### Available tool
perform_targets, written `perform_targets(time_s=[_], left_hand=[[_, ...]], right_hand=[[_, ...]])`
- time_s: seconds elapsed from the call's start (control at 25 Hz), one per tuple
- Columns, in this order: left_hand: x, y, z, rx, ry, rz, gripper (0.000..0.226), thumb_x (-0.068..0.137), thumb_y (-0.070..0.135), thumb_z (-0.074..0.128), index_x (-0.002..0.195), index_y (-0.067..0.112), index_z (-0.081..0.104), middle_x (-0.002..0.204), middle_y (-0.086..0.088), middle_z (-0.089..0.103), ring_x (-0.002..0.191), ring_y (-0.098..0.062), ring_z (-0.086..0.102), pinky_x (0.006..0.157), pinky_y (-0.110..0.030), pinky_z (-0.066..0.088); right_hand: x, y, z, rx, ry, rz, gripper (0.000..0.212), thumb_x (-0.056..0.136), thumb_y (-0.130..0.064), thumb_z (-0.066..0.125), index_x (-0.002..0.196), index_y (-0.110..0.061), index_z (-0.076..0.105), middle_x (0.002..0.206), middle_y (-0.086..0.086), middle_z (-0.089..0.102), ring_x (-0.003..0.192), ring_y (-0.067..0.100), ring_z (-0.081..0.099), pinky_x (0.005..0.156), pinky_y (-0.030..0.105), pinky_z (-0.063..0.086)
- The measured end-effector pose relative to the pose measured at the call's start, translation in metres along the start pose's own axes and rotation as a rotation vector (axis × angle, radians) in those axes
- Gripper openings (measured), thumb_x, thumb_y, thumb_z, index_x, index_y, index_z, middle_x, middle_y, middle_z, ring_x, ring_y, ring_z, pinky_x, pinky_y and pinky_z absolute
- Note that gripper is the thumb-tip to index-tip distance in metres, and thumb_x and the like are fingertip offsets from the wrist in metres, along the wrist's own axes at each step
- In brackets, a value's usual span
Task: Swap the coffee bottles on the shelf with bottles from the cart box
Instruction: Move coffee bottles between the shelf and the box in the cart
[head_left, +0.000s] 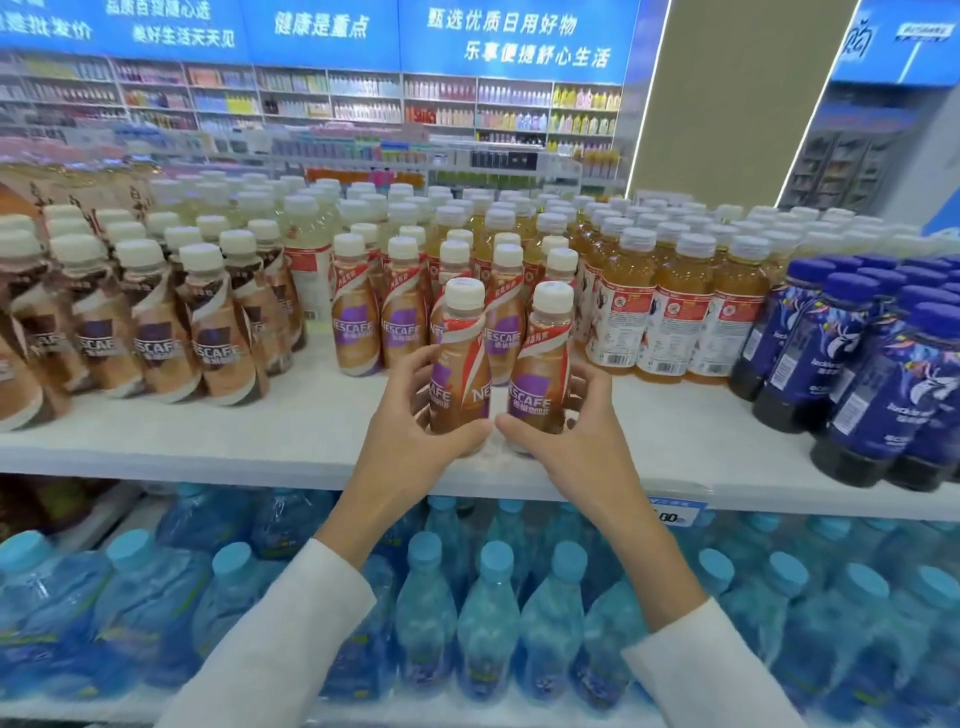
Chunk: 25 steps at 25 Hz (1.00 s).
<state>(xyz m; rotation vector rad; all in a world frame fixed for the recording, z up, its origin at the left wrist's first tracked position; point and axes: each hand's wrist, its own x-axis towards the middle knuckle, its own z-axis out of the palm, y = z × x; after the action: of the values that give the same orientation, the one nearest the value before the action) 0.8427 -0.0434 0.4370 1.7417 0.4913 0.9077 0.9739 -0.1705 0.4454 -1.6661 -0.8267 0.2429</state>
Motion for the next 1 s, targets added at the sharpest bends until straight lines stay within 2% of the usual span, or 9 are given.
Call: perform_targets(time_s=[0.12, 0.28, 0.36, 0.44, 0.52, 0.64, 0.72, 0.88, 1.0], left_hand=[[0.001, -0.001, -0.009, 0.027, -0.019, -0.056, 0.082, 0.073, 0.009, 0.087, 0.138, 0.037, 0.045, 0.118, 0.017, 0.065, 0.103, 0.001, 0.067, 0.094, -0.024, 0.056], [0.0, 0.004, 0.0, 0.234, 0.16, -0.041, 0.081, 0.062, 0.035, 0.095, 0.128, 0.034, 0.049, 0.11, 0.019, 0.06, 0.092, 0.004, 0.061, 0.066, -0.008, 0.049], [-0.002, 0.002, 0.002, 0.245, 0.175, -0.026, 0.079, 0.062, 0.04, 0.094, 0.128, 0.033, 0.05, 0.113, 0.017, 0.058, 0.094, 0.003, 0.06, 0.063, -0.006, 0.046], [-0.003, 0.0, -0.001, 0.216, 0.148, -0.034, 0.076, 0.065, 0.042, 0.092, 0.127, 0.034, 0.05, 0.118, 0.015, 0.058, 0.1, -0.001, 0.061, 0.069, -0.009, 0.047], [-0.003, -0.001, -0.005, 0.208, 0.143, -0.041, 0.067, 0.069, 0.04, 0.09, 0.124, 0.036, 0.051, 0.12, 0.013, 0.059, 0.102, -0.005, 0.062, 0.073, -0.012, 0.049], [-0.004, -0.005, -0.009, 0.22, 0.154, -0.025, 0.066, 0.071, 0.037, 0.09, 0.129, 0.029, 0.059, 0.118, 0.012, 0.064, 0.098, -0.002, 0.064, 0.074, -0.013, 0.052], [-0.004, -0.007, -0.017, 0.222, 0.184, -0.023, 0.068, 0.07, 0.035, 0.09, 0.131, 0.028, 0.06, 0.115, 0.012, 0.065, 0.095, 0.0, 0.064, 0.07, -0.009, 0.051], [0.005, -0.014, -0.054, 0.264, 0.217, -0.05, 0.068, 0.07, 0.036, 0.09, 0.131, 0.028, 0.061, 0.115, 0.012, 0.067, 0.093, 0.002, 0.064, 0.069, -0.009, 0.047], [0.018, -0.02, -0.087, 0.281, 0.238, -0.054, 0.066, 0.069, 0.033, 0.091, 0.129, 0.024, 0.064, 0.113, 0.01, 0.071, 0.092, 0.002, 0.066, 0.075, -0.015, 0.051]], right_hand=[[-0.002, 0.002, -0.001, -0.064, 0.068, -0.003, 0.075, 0.071, -0.039, 0.089, 0.129, -0.033, 0.043, 0.12, -0.015, 0.058, 0.105, -0.003, 0.058, 0.079, 0.012, 0.048], [0.001, 0.003, -0.004, -0.06, -0.069, 0.009, 0.069, 0.081, -0.024, 0.082, 0.139, -0.027, 0.046, 0.128, -0.011, 0.063, 0.111, 0.002, 0.061, 0.098, 0.026, 0.052], [0.001, 0.003, -0.008, -0.039, -0.15, 0.017, 0.068, 0.083, -0.022, 0.08, 0.142, -0.026, 0.046, 0.132, -0.01, 0.062, 0.115, 0.002, 0.06, 0.103, 0.03, 0.051], [-0.002, 0.003, -0.009, -0.03, -0.14, 0.009, 0.071, 0.081, -0.028, 0.082, 0.142, -0.027, 0.046, 0.131, -0.014, 0.061, 0.115, -0.001, 0.059, 0.1, 0.024, 0.051], [-0.007, 0.001, -0.006, -0.024, -0.044, 0.004, 0.07, 0.078, -0.032, 0.084, 0.139, -0.026, 0.051, 0.125, -0.015, 0.064, 0.11, -0.001, 0.061, 0.093, 0.022, 0.053], [-0.011, 0.001, 0.01, -0.013, 0.072, -0.033, 0.058, 0.073, -0.031, 0.088, 0.125, -0.027, 0.062, 0.11, -0.016, 0.071, 0.098, -0.005, 0.066, 0.087, 0.021, 0.056], [-0.011, -0.001, 0.025, -0.012, 0.119, -0.044, 0.056, 0.068, -0.035, 0.091, 0.116, -0.028, 0.062, 0.104, -0.016, 0.072, 0.093, -0.005, 0.067, 0.083, 0.019, 0.057], [-0.005, -0.012, 0.064, -0.028, 0.109, -0.058, 0.054, 0.066, -0.038, 0.092, 0.108, -0.028, 0.059, 0.102, -0.018, 0.069, 0.092, -0.004, 0.066, 0.079, 0.015, 0.054], [0.005, -0.021, 0.098, -0.036, 0.075, -0.073, 0.054, 0.067, -0.039, 0.091, 0.108, -0.028, 0.057, 0.103, -0.016, 0.068, 0.094, 0.0, 0.066, 0.082, 0.022, 0.056]])
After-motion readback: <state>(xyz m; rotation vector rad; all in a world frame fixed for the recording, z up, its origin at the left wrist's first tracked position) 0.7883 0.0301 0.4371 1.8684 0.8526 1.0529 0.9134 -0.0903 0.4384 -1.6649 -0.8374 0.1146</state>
